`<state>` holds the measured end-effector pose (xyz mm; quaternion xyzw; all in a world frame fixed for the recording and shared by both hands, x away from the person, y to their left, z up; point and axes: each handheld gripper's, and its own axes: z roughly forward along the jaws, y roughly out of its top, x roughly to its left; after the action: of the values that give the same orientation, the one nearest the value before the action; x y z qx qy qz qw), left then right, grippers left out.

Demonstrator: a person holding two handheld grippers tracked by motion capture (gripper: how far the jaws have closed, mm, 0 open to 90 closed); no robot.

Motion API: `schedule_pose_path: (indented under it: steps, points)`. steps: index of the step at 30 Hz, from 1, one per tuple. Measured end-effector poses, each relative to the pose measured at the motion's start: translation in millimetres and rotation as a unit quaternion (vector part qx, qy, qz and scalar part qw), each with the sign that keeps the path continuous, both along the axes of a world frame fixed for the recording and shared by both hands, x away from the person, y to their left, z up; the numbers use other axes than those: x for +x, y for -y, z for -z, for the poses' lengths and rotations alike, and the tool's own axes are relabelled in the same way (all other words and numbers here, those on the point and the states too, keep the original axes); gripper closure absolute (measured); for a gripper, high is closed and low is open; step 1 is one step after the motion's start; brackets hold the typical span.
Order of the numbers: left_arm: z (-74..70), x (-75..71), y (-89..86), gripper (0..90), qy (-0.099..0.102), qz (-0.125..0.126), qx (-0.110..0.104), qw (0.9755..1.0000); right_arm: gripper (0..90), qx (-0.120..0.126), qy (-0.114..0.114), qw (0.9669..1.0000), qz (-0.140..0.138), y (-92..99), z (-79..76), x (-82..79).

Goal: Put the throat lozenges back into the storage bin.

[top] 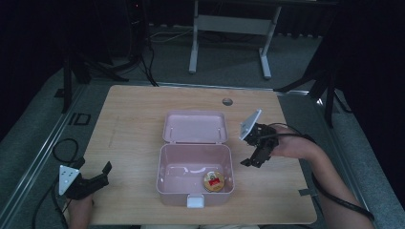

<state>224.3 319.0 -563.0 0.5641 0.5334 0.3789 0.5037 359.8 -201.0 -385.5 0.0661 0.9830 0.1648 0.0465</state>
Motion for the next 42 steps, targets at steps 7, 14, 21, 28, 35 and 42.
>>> schedule_pose_path:
  steps: [7,14,21,28,35,42]
  points:
    - [-0.1,0.1,0.1,0.3,-0.001,0.0,0.001,1.0,12.0,0.035,0.023,0.9973,0.06,30.8,43.2,14.6]
    - [0.0,0.1,0.1,0.3,-0.001,0.001,0.001,1.0,12.0,0.101,0.081,0.9802,0.15,57.3,86.4,28.8]
    - [-0.1,0.2,0.2,0.3,-0.001,0.001,0.001,1.0,12.0,0.147,0.117,0.9559,0.226,75.4,114.1,37.2]
    - [-0.1,0.1,0.1,0.3,-0.001,0.001,0.001,1.0,11.4,0.176,0.147,0.9268,0.297,88.4,135.1,40.7]
    - [0.0,0.1,0.3,0.3,-0.001,0.002,0.002,1.0,11.4,0.217,0.191,0.8803,0.377,104.3,151.0,39.0]
    - [-0.1,0.1,0.5,0.3,-0.001,0.001,0.002,1.0,11.4,0.239,0.214,0.8461,0.426,119.0,157.0,36.6]
